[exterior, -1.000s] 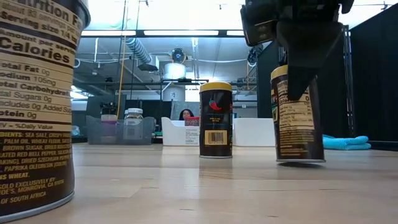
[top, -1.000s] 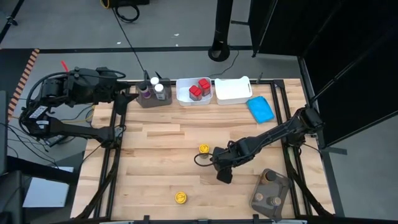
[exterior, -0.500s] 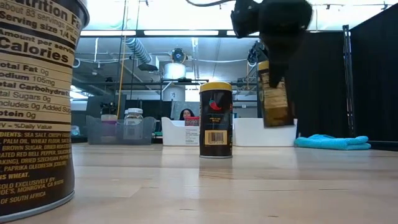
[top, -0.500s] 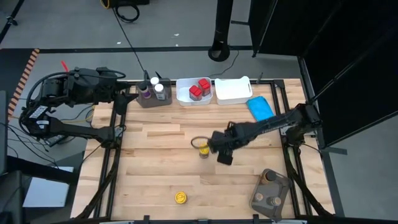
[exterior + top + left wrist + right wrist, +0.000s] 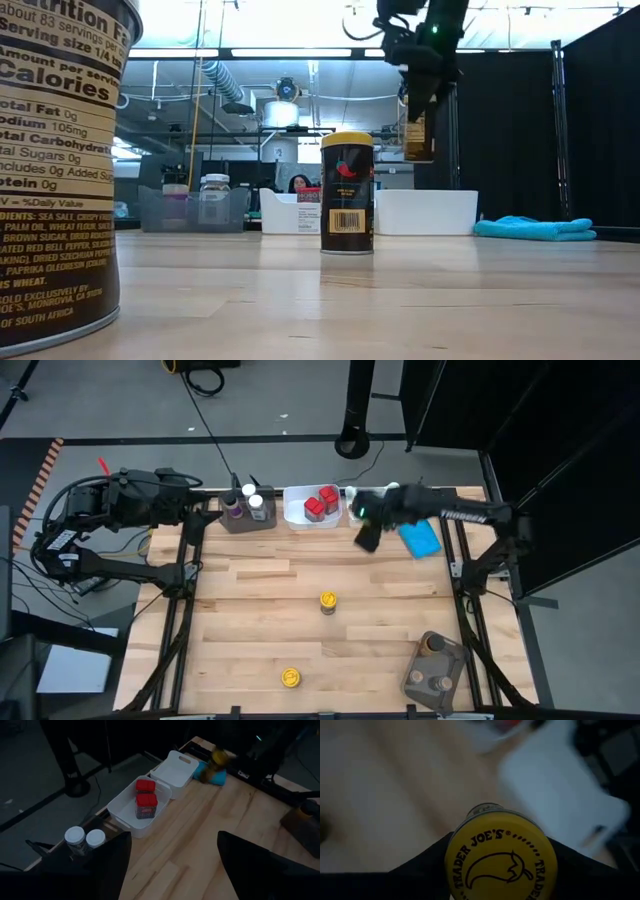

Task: Sort spices by type
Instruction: Put the middle yellow seasoning bottle into the right white bin

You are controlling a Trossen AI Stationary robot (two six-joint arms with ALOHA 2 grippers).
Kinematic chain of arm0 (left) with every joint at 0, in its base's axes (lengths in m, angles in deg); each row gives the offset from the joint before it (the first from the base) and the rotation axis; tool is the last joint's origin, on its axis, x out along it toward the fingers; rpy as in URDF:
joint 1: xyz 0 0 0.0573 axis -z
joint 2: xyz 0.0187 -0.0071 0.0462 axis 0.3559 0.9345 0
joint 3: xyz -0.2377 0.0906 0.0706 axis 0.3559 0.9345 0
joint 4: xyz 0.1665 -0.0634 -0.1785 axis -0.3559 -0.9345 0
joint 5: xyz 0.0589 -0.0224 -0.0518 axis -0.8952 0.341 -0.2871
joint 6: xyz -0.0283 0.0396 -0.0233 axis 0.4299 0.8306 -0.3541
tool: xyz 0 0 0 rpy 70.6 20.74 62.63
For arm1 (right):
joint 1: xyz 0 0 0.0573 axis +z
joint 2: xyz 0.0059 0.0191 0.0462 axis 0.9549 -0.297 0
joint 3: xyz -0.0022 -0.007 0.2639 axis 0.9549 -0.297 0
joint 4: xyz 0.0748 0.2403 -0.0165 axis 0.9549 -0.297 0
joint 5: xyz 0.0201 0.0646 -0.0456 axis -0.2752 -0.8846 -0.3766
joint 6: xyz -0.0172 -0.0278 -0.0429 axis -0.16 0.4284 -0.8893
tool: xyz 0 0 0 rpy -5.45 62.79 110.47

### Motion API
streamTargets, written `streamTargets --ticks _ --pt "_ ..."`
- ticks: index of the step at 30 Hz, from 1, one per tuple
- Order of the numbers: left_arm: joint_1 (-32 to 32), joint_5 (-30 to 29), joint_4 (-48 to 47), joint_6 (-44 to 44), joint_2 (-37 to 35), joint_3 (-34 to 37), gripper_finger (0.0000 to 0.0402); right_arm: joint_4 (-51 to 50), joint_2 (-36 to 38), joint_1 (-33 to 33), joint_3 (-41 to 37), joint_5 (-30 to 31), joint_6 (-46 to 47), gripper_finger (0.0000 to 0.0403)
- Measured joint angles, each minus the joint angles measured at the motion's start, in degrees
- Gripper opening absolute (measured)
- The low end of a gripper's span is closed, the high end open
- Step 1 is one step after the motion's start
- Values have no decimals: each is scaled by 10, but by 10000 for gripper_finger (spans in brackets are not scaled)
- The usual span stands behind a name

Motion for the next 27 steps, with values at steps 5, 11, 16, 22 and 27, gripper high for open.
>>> streamTargets --ticks 5,11,16,22,27 --pt "0 0 0 3 0 0 301 19 14 -107 0 9 -19 236" --pt "0 0 2 2 0 0 301 49 -2 -203 -1 7 -66 236" --pt "0 0 25 -4 4 0 301 75 -26 -258 -1 -15 -75 236" --pt "-1 -7 52 -4 15 0 301 103 -72 -274 -1 -30 -61 236" --pt "-1 -9 65 -4 25 0 301 110 -118 -279 -1 -24 -38 236"
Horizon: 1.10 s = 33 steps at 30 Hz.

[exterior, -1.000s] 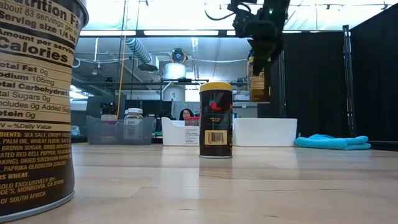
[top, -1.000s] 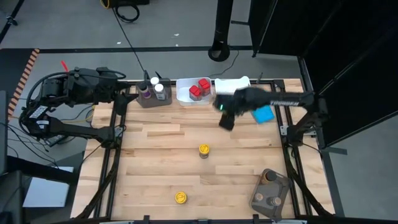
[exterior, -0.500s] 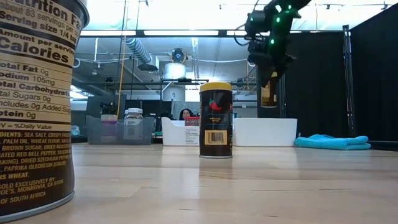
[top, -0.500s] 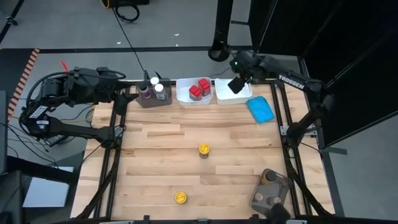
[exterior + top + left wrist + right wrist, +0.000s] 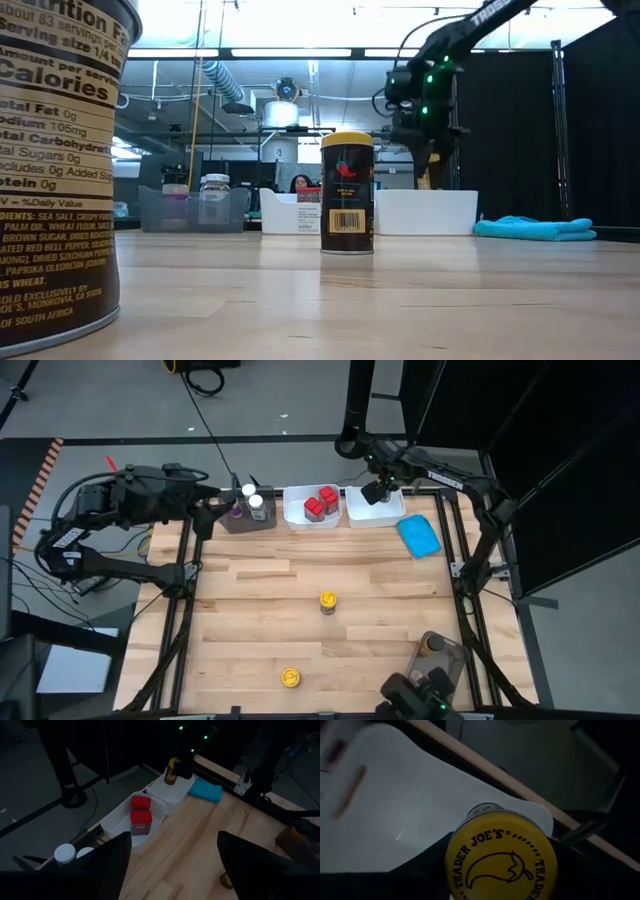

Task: Sort spices by type
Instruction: Put the middle yellow seasoning bottle into the right white bin

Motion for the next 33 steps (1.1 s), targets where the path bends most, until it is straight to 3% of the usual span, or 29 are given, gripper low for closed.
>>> streamTargets --ticks 15,22,33 --pt "0 -2 0 0 15 0 301 38 -60 -17 0 -18 100 238" --pt "0 -2 0 0 17 0 301 38 -64 -20 0 -32 94 243" --pt "0 -2 0 0 17 0 301 39 -64 -20 0 -34 73 283"
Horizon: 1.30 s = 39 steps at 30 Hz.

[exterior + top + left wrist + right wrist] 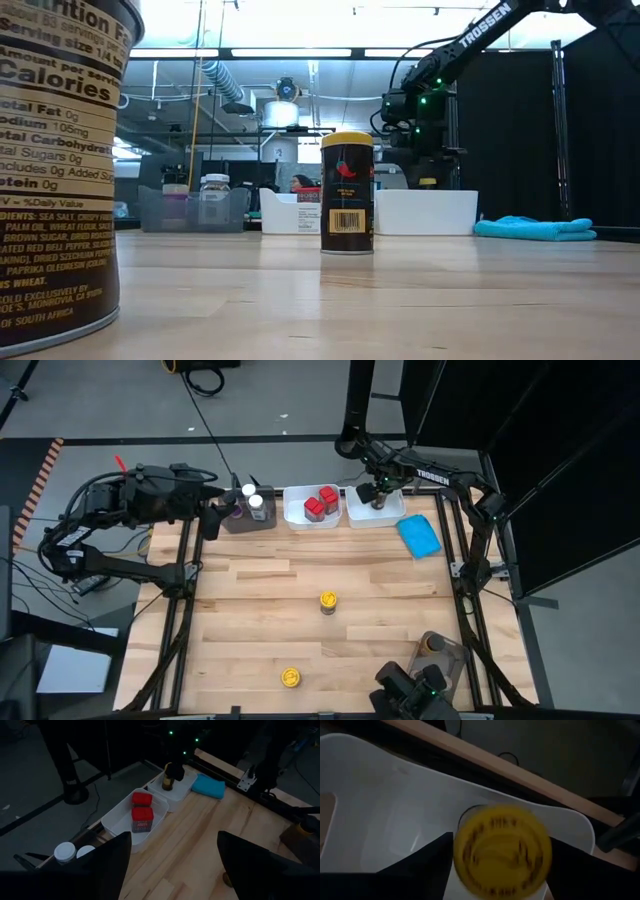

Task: Sort spices by type
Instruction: Put the middle yellow seasoning bottle into the right white bin, then put the top yellow seasoning bottle into the right white bin

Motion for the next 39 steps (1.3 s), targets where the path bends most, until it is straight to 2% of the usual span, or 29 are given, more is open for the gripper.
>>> streamTargets --ticks 10,19,22,26,33,36,39 --pt "0 0 0 0 0 0 301 2 8 -1 0 2 -18 285" --pt "0 0 0 0 0 0 301 28 48 -6 0 3 -19 291" --pt "0 0 0 0 0 0 301 40 73 -6 0 -22 -21 291" --pt "0 0 0 0 0 0 301 63 121 8 0 -95 -44 292" --pt "0 0 0 0 0 0 301 79 202 99 0 -216 -75 288" --pt "0 0 0 4 0 0 301 94 219 175 0 -222 -93 283" --pt "0 0 0 4 0 0 301 122 220 256 1 -199 -115 278"
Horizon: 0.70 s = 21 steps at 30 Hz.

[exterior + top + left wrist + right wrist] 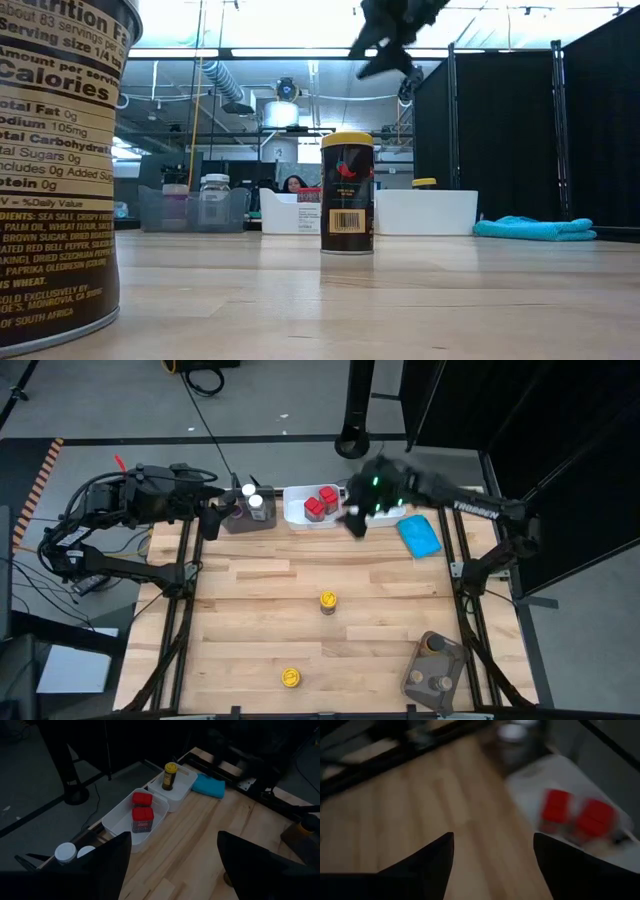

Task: Sort spices by type
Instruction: Put the top yellow seasoning bottle into the right white bin

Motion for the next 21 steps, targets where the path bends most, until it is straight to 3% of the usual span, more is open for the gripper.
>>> streamTargets --ticks 10,16,21 --pt "0 0 -3 0 0 0 301 -4 -20 177 0 80 -71 275" --pt "0 0 -7 0 0 0 301 -6 -73 227 0 109 -99 300" --pt "0 11 -12 0 0 0 301 1 -136 245 0 109 -33 323"
